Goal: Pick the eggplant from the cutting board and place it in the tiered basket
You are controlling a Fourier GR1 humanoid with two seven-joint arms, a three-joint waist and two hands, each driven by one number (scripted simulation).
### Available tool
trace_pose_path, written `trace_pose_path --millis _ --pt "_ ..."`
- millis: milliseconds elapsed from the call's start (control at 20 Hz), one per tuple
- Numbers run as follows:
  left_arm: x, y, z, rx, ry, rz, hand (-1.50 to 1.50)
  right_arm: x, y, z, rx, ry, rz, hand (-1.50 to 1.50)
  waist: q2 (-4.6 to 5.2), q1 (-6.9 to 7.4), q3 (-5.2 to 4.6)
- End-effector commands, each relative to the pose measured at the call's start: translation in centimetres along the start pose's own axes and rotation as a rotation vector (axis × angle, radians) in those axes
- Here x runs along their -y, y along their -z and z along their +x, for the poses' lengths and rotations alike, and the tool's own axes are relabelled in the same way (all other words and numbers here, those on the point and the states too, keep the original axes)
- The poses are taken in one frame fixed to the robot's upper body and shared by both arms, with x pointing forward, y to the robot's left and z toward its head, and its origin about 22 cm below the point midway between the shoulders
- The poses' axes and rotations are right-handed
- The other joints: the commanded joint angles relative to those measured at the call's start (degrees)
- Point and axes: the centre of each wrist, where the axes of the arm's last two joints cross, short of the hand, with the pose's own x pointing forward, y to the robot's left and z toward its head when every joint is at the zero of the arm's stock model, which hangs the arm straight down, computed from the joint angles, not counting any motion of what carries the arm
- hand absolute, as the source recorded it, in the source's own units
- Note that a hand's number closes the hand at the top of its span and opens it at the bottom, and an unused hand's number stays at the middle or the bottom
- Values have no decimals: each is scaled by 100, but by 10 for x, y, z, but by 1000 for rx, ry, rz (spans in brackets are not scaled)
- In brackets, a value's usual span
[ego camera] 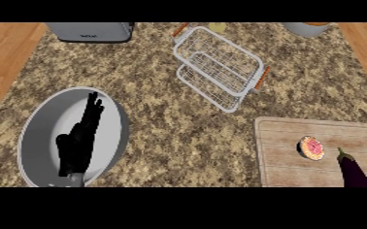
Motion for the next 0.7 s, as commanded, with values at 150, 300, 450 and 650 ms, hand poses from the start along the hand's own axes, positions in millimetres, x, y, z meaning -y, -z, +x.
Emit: trace_pose_path --millis 150,300,450,650 --pt "14 -7 -36 -131 6 7 0 -3 10 29 -60 1 39 -150 82 -10 -80" --pt "3 -7 -30 -118 20 -3 0 -26 8 35 -87 -42 74 -150 80 21 -80" --pt "9 -16 -39 -130 30 -4 0 -18 21 34 -154 -99 124 -150 90 36 -84" --pt "-2 -7 -31 -119 14 -5 0 -12 27 48 -184 -108 147 -150 88 23 -88"
